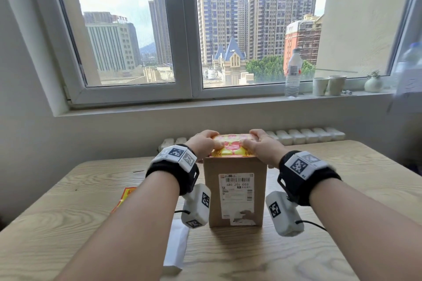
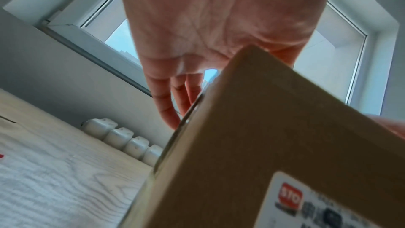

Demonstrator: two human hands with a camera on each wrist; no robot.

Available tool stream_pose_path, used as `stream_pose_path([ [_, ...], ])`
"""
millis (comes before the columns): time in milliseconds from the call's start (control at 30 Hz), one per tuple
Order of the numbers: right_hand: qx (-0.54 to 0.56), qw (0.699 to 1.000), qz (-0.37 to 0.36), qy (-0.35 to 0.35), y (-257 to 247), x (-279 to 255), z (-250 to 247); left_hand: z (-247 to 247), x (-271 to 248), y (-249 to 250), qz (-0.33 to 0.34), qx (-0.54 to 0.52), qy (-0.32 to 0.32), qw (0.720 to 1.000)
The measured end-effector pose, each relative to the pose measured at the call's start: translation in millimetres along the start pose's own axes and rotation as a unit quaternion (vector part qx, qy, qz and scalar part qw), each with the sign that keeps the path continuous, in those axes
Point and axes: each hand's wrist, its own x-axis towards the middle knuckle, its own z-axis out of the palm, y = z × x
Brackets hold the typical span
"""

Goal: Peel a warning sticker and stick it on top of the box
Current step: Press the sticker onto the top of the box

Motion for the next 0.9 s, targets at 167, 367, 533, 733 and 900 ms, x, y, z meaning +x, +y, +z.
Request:
stream_pose_path([
  [167,0.131,0.99,0.052,-0.008,-0.3,-12.0,-0.9,5.7,-25.2,-14.8,-0.071,-0.064,-0.007,0.995],
  [367,0.267,0.962,0.06,-0.015,14.2,-16.8,8.4,13.1,-30.5,-22.7,-0.086,-0.228,0.015,0.97],
  [533,0.287,0.957,0.043,0.016,8.5,-5.4,6.5,12.0,-13.7,-13.2,-0.076,-0.254,0.044,0.963],
  [733,0.279,0.959,0.033,0.031,6.2,28.5,3.7,11.1,21.1,-10.3,-0.086,-0.27,0.048,0.958],
  [900,0.27,0.961,0.036,0.05,14.5,52.1,12.6,14.4,50.0,-14.9,-0.07,-0.23,0.066,0.968],
])
